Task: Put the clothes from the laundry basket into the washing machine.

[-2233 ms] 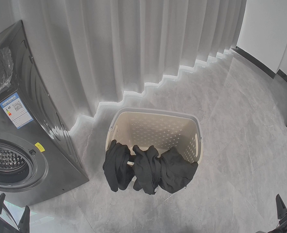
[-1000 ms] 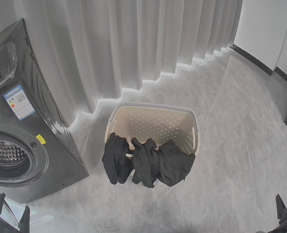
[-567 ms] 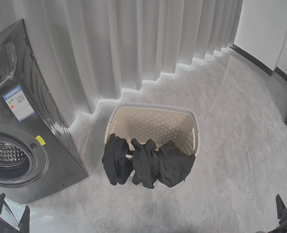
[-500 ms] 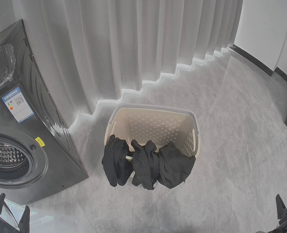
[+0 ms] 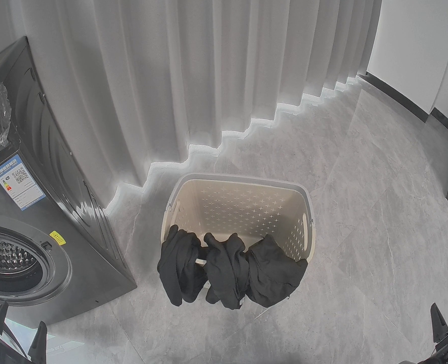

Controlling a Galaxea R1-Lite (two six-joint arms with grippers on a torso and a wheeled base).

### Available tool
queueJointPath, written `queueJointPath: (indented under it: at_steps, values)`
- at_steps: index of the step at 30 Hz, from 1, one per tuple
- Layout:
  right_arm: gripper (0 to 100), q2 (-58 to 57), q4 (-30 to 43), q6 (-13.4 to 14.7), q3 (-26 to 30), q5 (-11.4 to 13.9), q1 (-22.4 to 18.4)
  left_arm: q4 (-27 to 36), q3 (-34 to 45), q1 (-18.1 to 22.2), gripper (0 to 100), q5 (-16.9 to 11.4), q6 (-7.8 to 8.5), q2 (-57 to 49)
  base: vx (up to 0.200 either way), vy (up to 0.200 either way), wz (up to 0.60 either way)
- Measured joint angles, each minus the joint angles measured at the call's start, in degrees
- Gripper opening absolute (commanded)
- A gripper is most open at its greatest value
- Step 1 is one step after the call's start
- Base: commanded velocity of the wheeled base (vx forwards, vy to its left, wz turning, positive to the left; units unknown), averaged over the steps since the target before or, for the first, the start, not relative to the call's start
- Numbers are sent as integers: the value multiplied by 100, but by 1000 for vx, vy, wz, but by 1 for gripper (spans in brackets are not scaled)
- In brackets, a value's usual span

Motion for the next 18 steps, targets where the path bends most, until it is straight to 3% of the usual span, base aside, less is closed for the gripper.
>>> queueJointPath:
  at_steps: [18]
  values:
    - [100, 0, -126, -61, -124, 96, -22, 0, 0, 0, 100, 0, 0, 0, 0, 0, 0]
